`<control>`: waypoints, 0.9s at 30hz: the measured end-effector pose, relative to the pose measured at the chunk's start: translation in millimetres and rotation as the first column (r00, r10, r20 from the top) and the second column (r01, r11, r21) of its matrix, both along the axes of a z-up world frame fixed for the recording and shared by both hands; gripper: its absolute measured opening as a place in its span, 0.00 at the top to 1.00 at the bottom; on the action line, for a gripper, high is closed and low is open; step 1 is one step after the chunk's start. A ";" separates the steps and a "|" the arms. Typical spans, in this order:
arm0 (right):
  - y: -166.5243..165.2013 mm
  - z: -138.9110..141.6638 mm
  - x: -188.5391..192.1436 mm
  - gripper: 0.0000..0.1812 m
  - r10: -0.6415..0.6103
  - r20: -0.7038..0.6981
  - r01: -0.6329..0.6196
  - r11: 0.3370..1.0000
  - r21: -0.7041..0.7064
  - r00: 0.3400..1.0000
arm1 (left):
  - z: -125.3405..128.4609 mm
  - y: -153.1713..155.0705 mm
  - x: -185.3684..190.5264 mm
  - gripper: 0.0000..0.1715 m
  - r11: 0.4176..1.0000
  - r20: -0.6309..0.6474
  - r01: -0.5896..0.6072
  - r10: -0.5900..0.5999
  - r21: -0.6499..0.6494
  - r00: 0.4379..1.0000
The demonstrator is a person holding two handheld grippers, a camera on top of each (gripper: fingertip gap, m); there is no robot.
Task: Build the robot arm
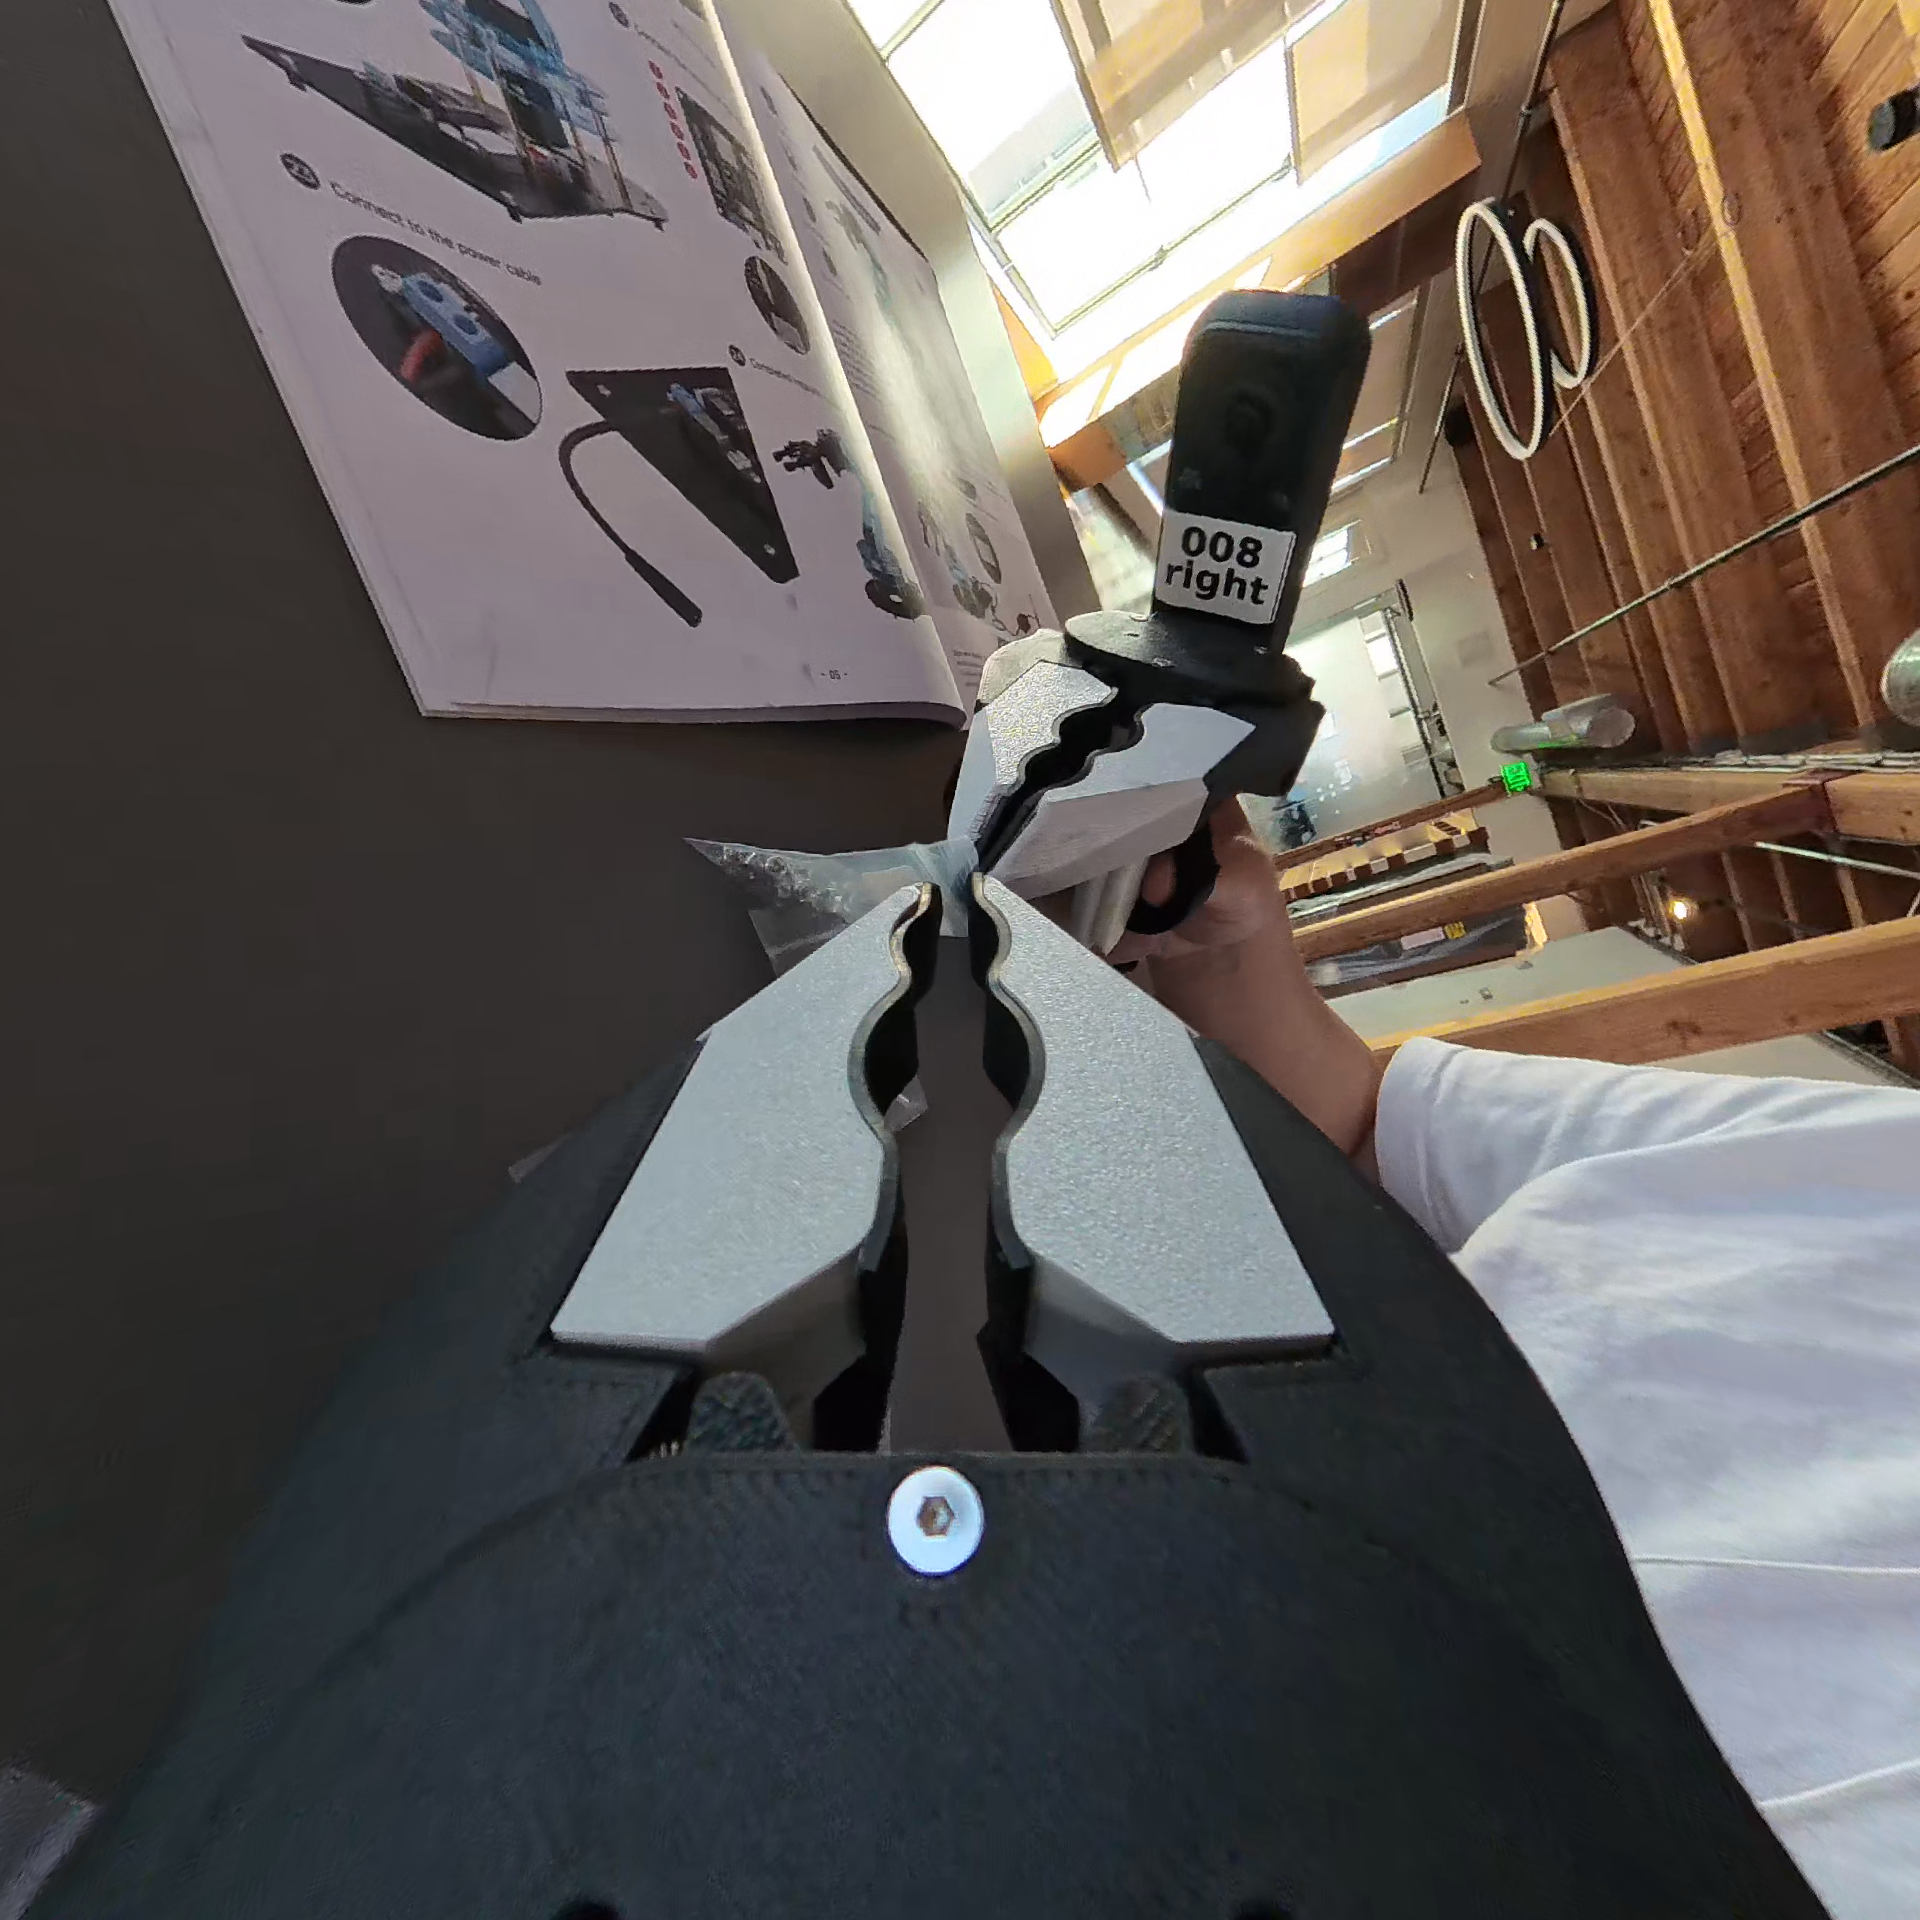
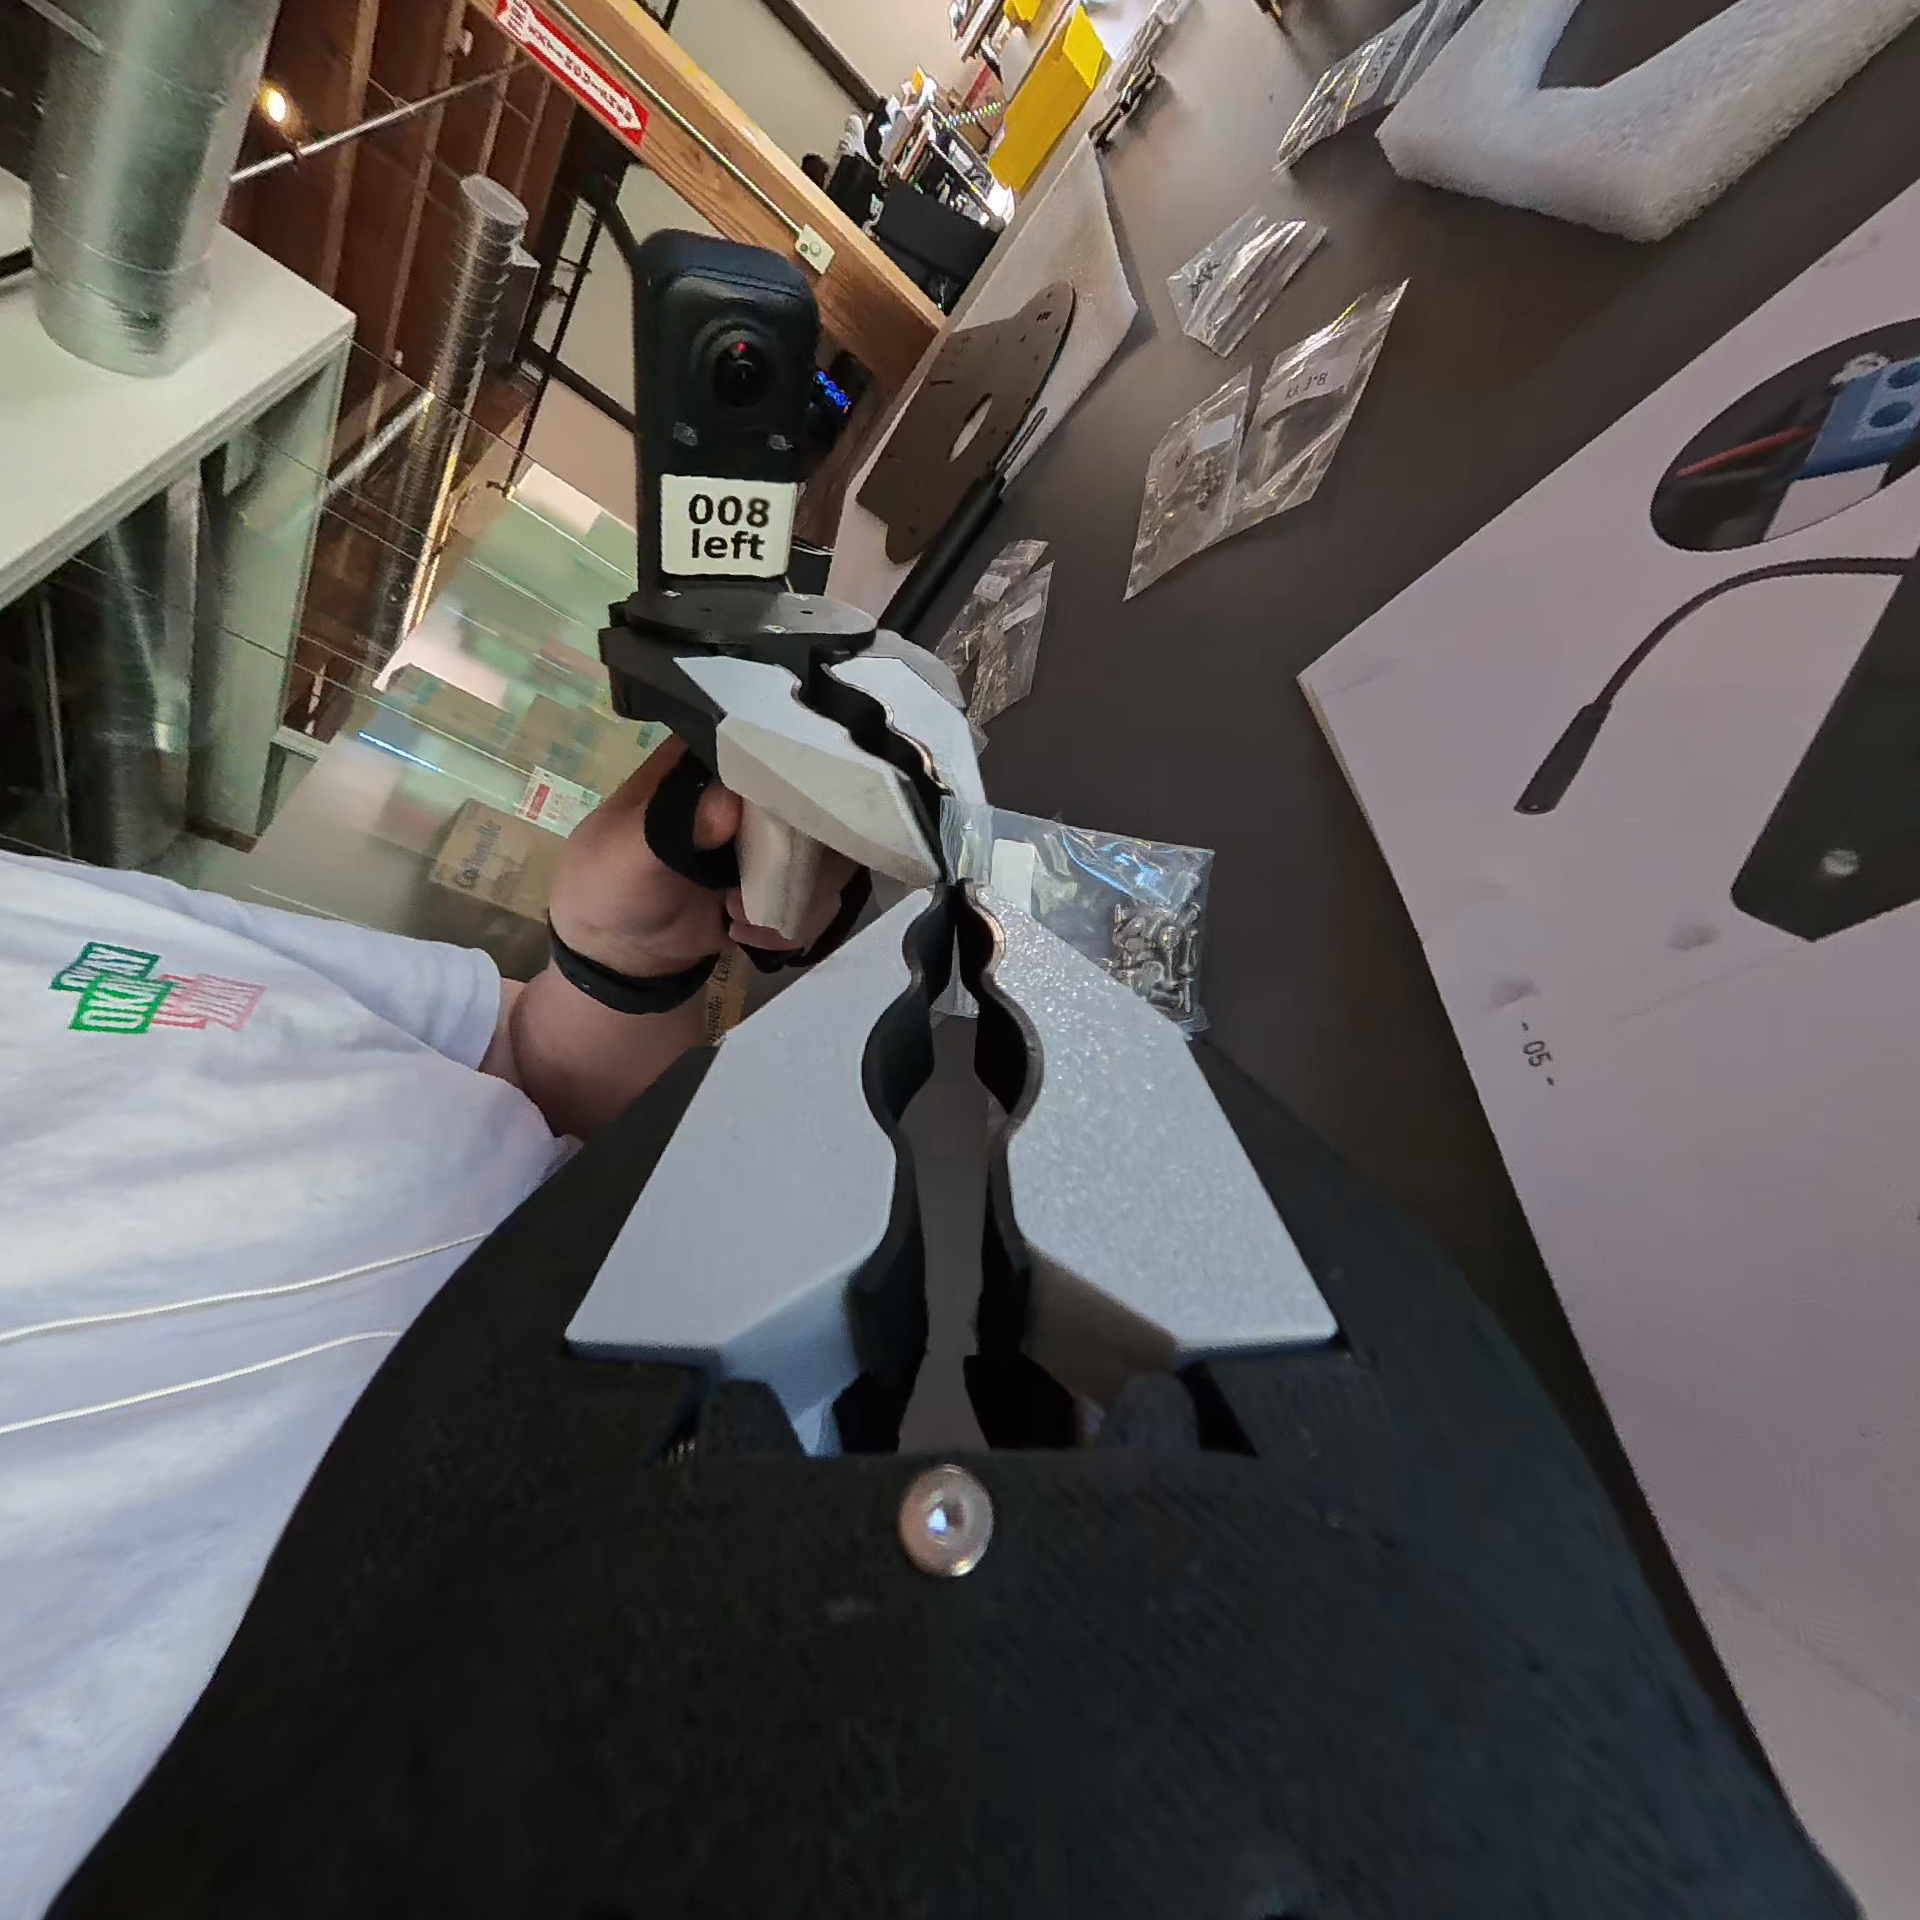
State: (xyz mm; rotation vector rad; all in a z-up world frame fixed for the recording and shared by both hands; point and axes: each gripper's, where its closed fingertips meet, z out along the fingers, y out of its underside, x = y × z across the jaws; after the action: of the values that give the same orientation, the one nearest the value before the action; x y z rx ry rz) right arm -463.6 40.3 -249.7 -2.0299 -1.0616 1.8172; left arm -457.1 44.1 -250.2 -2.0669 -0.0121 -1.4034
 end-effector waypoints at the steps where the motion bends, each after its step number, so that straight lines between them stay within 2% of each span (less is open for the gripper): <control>1: 0.4 0.4 0.0 1.00 -0.001 -0.004 0.001 1.000 0.009 1.000 | 0.2 0.4 0.0 0.99 1.000 0.015 -0.002 0.002 -0.002 1.000; 6: 0.4 0.3 -0.6 1.00 0.001 -0.007 -0.001 0.999 0.052 1.000 | 3.9 0.6 0.7 0.94 1.000 0.081 0.003 -0.003 -0.010 0.997; 14: -0.4 -0.9 -1.4 1.00 0.009 0.001 -0.009 0.990 0.143 1.000 | 0.5 2.5 -0.7 0.98 1.000 0.056 0.007 -0.007 -0.002 0.998; 27: -2.6 -3.0 1.7 1.00 0.038 -0.018 -0.039 0.999 -0.017 0.999 | -0.9 -0.4 2.2 1.00 0.998 -0.004 0.045 -0.045 0.043 0.999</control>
State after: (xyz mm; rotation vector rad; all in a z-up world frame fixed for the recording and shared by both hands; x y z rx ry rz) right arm -461.9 37.7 -252.7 -2.0126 -1.0915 1.8656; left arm -454.9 43.7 -251.1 -2.0458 0.0658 -1.4158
